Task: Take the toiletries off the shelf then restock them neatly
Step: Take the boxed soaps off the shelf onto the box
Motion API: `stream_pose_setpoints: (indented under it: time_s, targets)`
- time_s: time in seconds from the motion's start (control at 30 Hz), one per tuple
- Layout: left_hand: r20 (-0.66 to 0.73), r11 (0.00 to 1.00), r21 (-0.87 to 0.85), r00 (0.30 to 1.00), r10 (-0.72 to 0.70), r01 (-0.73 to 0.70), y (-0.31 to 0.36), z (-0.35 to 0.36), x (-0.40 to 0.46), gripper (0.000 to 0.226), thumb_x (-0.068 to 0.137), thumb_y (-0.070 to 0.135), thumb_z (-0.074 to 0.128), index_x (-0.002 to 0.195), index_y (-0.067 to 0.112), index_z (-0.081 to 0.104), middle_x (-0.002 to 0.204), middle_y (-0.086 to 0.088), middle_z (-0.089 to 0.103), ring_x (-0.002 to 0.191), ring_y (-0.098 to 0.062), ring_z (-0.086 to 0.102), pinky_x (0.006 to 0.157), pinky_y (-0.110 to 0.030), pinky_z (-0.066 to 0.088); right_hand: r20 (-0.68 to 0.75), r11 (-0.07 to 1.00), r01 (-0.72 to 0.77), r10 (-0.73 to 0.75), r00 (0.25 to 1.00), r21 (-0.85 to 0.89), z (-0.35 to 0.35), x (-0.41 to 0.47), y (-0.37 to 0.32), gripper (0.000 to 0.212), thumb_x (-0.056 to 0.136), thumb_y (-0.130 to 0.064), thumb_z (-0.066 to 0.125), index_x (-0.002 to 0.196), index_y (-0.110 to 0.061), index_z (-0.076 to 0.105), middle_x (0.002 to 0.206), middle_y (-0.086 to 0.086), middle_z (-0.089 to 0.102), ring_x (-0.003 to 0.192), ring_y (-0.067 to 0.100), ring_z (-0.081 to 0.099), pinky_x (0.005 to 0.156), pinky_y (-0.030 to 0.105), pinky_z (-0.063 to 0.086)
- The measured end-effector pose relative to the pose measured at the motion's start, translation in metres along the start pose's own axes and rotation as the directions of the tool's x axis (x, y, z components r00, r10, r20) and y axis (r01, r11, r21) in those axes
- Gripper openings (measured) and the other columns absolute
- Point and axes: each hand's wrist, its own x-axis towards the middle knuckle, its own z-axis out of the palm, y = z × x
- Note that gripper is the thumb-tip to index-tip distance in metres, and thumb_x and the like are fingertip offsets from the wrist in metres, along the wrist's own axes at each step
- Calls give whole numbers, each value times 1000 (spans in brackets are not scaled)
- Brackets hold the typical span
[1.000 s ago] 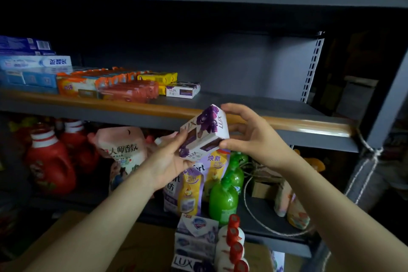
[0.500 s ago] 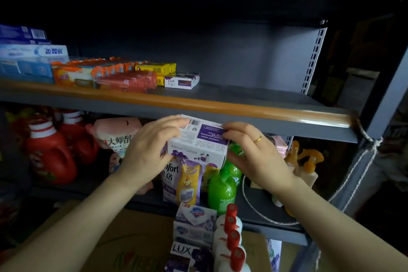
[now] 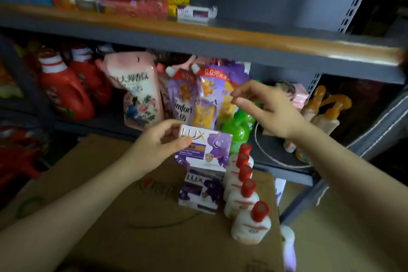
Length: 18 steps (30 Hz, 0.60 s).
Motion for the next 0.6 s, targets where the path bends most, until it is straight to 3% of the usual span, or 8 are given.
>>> stream_pose_setpoints:
  time_s: [0.07, 0.13, 0.2, 0.3, 0.4, 0.47, 0.5, 0.6]
  targets:
    - [27, 983, 20, 983, -184, 183, -11, 5, -8, 15, 81, 35, 67, 92, 26, 65, 88, 9, 70, 83, -6, 65, 70, -19, 48, 50, 998, -4, 8, 999, -69, 12, 0, 3, 23, 87, -26, 54, 92, -5, 64, 86, 8, 68, 77, 12, 59, 71, 15, 45]
    - [45, 933, 52, 933, -358, 356, -23, 11, -13, 11, 86, 33, 62, 86, 23, 68, 79, 10, 70, 75, -3, 64, 63, -18, 42, 99, 995, -10, 21, 995, -104, 24, -2, 6, 22, 86, -23, 54, 88, -5, 66, 84, 7, 68, 74, 13, 60, 71, 24, 48]
    - [66, 882, 135, 884, -463, 451, -37, 18, -15, 24, 88, 38, 59, 84, 17, 70, 78, 7, 71, 77, -8, 65, 63, -19, 41, 117, 996, -21, 32, 993, -89, 32, -4, 7, 21, 86, -23, 54, 87, -6, 66, 84, 5, 67, 74, 11, 59, 72, 30, 49]
    - [44, 836, 227, 853, -521, 499, -58, 26, -14, 48, 87, 48, 55, 86, 2, 68, 82, -13, 69, 86, -33, 64, 68, -29, 40, 109, 998, -17, 24, 994, -67, 36, -4, 6, 20, 86, -22, 54, 85, -6, 66, 82, 3, 66, 77, 9, 57, 71, 27, 48]
    - [-12, 765, 497, 885, -466, 410, -66, 31, -13, 56, 92, 50, 44, 80, -1, 63, 78, -19, 67, 75, -35, 63, 59, -29, 40, 104, 996, -4, 14, 995, -94, 33, -4, 6, 21, 86, -23, 54, 86, -6, 66, 80, 0, 65, 73, 6, 56, 68, 22, 46]
    - [8, 605, 770, 945, -328, 204, -58, 32, -15, 49, 94, 52, 35, 77, 12, 57, 73, -8, 63, 68, -25, 61, 54, -28, 41, 136, 986, 35, -13, 991, -162, 33, -7, 9, 23, 86, -23, 53, 87, -5, 67, 81, 2, 66, 70, 5, 54, 67, 20, 44]
    - [53, 583, 802, 957, -285, 129, -56, 32, -16, 42, 93, 55, 35, 85, 18, 55, 79, -2, 63, 70, -19, 61, 55, -28, 44, 164, 980, 56, -24, 986, -191, 36, -9, 11, 23, 86, -22, 53, 87, -5, 67, 82, 3, 68, 70, 7, 55, 67, 20, 43]
    - [215, 748, 649, 909, -356, 140, -51, 26, -22, 47, 78, 63, 56, 113, 34, 48, 102, 9, 65, 85, -7, 62, 73, -25, 52, 235, 973, 78, -26, 972, -218, 44, -15, 16, 24, 87, -23, 51, 87, -5, 67, 83, 4, 68, 71, 12, 57, 66, 21, 42]
